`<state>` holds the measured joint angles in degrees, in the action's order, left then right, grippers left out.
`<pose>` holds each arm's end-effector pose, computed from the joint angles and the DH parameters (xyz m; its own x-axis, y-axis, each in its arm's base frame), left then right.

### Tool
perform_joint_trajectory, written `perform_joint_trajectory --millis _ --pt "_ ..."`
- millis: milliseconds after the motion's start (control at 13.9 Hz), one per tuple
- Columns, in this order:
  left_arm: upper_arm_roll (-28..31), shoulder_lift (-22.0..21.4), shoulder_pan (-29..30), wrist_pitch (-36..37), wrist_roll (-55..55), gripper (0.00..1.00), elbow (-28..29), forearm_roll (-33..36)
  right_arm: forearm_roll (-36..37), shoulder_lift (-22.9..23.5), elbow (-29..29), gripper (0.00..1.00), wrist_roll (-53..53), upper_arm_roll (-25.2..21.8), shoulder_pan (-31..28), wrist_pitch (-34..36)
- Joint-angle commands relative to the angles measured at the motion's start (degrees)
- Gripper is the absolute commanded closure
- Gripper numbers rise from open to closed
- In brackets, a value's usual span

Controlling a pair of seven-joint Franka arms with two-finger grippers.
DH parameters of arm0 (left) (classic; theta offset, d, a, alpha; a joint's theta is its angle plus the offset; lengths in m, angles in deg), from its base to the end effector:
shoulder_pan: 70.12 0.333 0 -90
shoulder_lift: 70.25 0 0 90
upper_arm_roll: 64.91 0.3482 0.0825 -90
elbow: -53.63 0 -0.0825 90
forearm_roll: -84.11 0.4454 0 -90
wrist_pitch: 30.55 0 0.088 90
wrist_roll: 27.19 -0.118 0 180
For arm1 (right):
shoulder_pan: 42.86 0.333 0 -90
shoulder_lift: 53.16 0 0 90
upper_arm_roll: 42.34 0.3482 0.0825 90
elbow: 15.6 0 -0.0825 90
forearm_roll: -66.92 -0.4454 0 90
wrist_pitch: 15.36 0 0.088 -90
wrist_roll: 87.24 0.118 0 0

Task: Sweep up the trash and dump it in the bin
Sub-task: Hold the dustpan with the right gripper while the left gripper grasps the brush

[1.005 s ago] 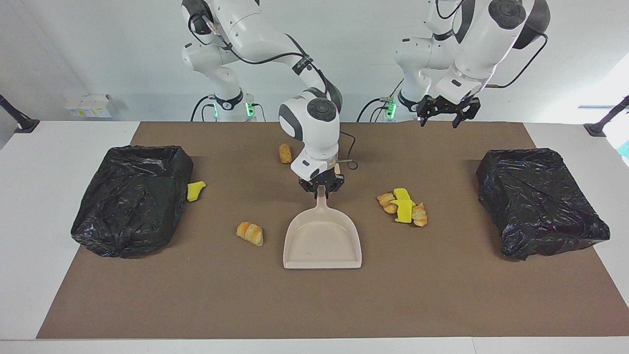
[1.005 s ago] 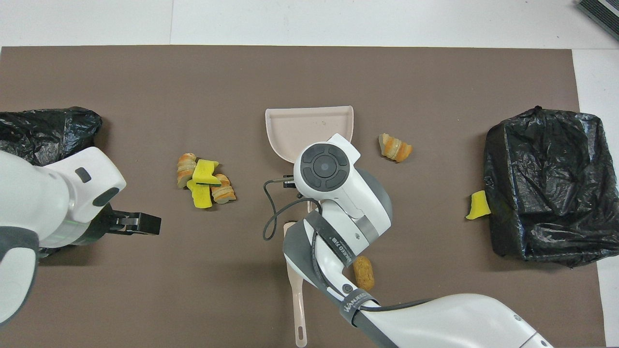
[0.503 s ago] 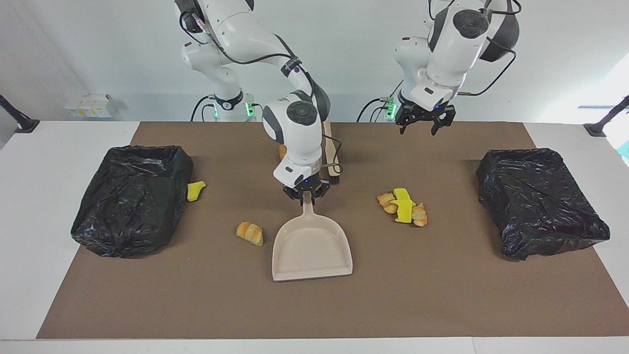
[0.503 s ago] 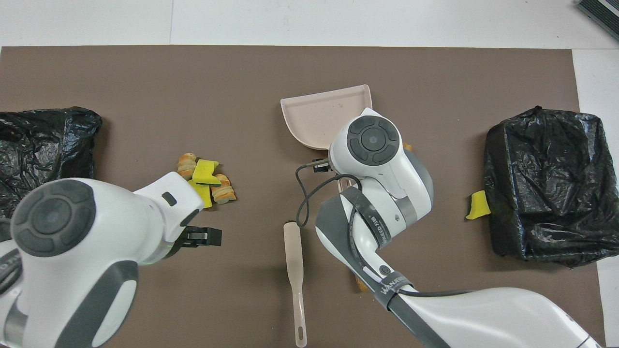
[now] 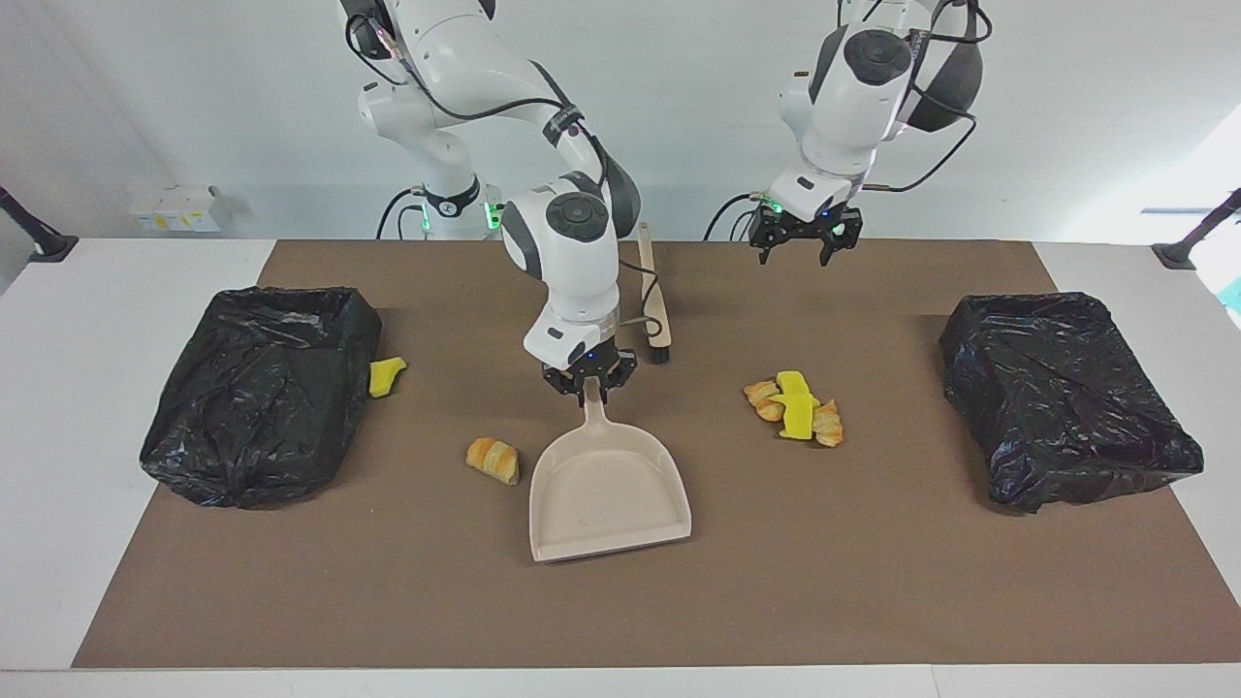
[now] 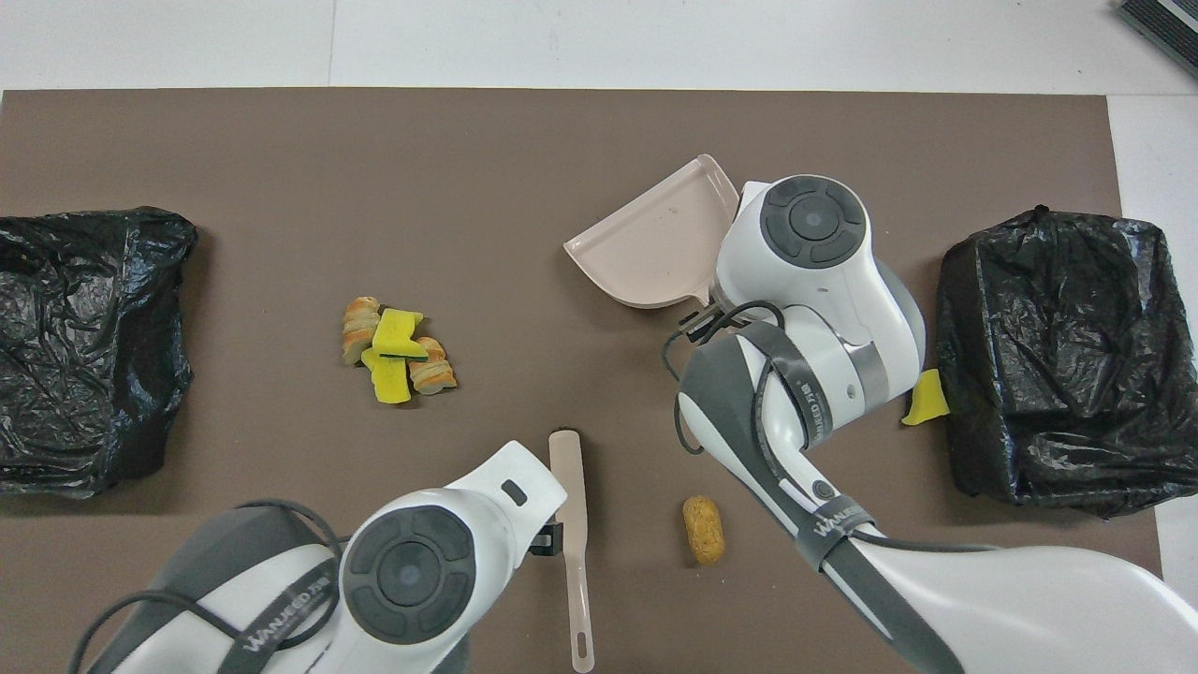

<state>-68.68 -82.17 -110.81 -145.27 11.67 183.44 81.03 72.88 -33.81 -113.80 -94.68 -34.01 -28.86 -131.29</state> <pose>0.3698 -0.3691 0.4324 0.9953 -0.0716 -0.0649 -0.0723 -0.9973 -0.0087 0.6633 0.2560 0.3832 0.8479 0.5293 -0.0304 0.5302 -0.8469 0.0408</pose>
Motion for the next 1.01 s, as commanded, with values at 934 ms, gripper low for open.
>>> perform_joint_trajectory --millis 934 --pt "1.05 6.65 -13.98 -16.41 10.89 0.04 7.73 -0.26 1.95 -4.05 -6.48 1.00 -51.44 0.46 -4.43 2.37"
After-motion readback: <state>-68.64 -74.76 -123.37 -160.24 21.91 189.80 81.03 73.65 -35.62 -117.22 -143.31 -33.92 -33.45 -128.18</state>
